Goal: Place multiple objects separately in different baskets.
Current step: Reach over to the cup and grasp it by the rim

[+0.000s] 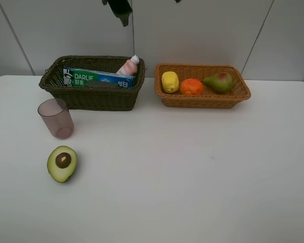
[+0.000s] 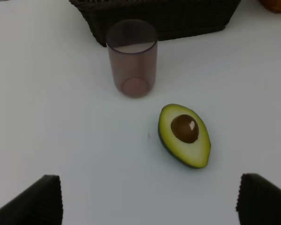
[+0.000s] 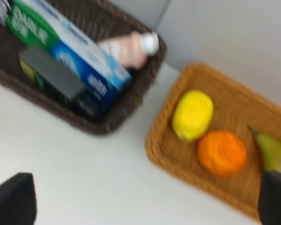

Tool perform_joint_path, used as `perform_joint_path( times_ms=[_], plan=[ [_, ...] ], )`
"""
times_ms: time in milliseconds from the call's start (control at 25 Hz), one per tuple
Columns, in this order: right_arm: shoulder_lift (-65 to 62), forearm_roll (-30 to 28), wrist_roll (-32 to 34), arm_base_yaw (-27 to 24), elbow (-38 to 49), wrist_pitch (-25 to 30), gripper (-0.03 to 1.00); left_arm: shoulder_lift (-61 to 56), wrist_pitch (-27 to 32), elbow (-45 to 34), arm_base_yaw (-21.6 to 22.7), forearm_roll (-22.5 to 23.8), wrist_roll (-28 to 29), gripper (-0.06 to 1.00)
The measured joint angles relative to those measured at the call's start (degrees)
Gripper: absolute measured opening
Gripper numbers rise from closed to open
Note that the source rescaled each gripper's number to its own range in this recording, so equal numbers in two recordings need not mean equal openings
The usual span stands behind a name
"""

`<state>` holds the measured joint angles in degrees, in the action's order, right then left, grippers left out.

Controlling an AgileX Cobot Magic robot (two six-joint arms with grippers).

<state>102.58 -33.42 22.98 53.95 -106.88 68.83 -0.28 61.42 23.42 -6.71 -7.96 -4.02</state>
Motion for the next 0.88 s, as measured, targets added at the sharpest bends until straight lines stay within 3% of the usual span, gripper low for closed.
perform_joint_path(
  times_ms=[280, 560, 720, 880],
  plan=[
    [-16.16, -3.01, 6.56, 0.00, 22.21, -2.52, 1.00, 0.00, 0.00, 0.00, 0.00, 0.00, 0.00, 0.98],
    [-31.64, -0.86, 9.34, 0.00, 39.05, -3.42, 1.00, 0.00, 0.00, 0.00, 0.00, 0.00, 0.00, 0.98],
    [-39.29, 2.72, 7.96, 0.00, 45.71, -3.47, 1.00, 0.00, 0.00, 0.00, 0.00, 0.00, 0.00, 0.98],
    [-46.68, 8.80, 0.27, 0.00, 51.56, -3.23, 1.00, 0.00, 0.00, 0.00, 0.00, 0.00, 0.00, 0.98]
  ],
)
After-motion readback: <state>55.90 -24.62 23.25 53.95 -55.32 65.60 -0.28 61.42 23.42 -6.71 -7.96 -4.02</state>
